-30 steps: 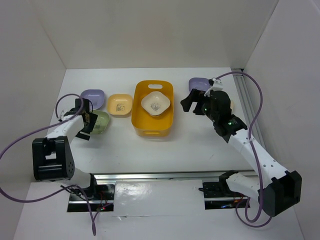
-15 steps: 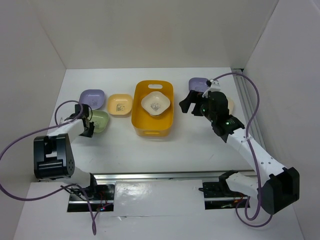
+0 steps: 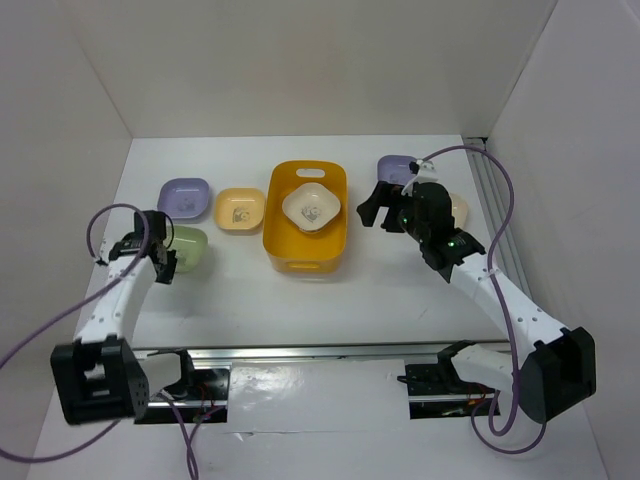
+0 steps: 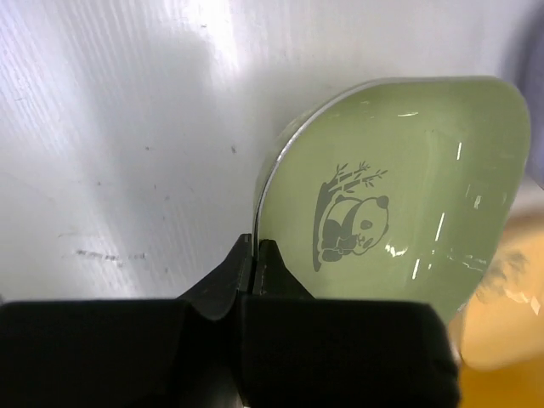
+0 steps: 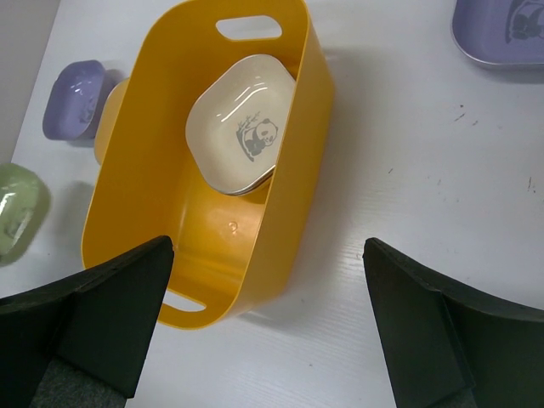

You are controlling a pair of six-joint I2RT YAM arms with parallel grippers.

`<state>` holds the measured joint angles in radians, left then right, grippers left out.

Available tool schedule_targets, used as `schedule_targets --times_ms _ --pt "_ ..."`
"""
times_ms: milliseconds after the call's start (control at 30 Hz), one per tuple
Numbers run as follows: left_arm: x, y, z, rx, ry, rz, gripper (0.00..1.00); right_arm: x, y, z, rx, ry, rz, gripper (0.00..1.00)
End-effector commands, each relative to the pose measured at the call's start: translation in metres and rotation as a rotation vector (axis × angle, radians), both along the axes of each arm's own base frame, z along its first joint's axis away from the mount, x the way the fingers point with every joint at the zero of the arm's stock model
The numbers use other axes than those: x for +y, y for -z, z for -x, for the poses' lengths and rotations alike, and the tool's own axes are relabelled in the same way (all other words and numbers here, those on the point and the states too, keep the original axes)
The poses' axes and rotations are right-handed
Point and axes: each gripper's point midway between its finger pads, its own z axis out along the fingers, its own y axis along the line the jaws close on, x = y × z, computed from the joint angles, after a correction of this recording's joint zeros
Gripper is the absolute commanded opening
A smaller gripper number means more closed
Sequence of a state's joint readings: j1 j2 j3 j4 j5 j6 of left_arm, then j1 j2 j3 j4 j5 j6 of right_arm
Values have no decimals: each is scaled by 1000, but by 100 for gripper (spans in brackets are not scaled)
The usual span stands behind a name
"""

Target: Place the plates into the plastic bin on the countertop

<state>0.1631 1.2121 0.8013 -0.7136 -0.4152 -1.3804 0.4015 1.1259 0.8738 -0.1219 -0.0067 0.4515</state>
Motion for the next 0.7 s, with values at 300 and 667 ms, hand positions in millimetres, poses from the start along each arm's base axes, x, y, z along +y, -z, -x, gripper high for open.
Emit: schedule_targets --times_ms 300,667 --pt "-106 -211 -90 -829 745 -162 0 -13 -48 2 -126 59 -40 100" --pt "-233 -131 -180 -599 892 177 0 -39 -67 6 -114 168 -11 100"
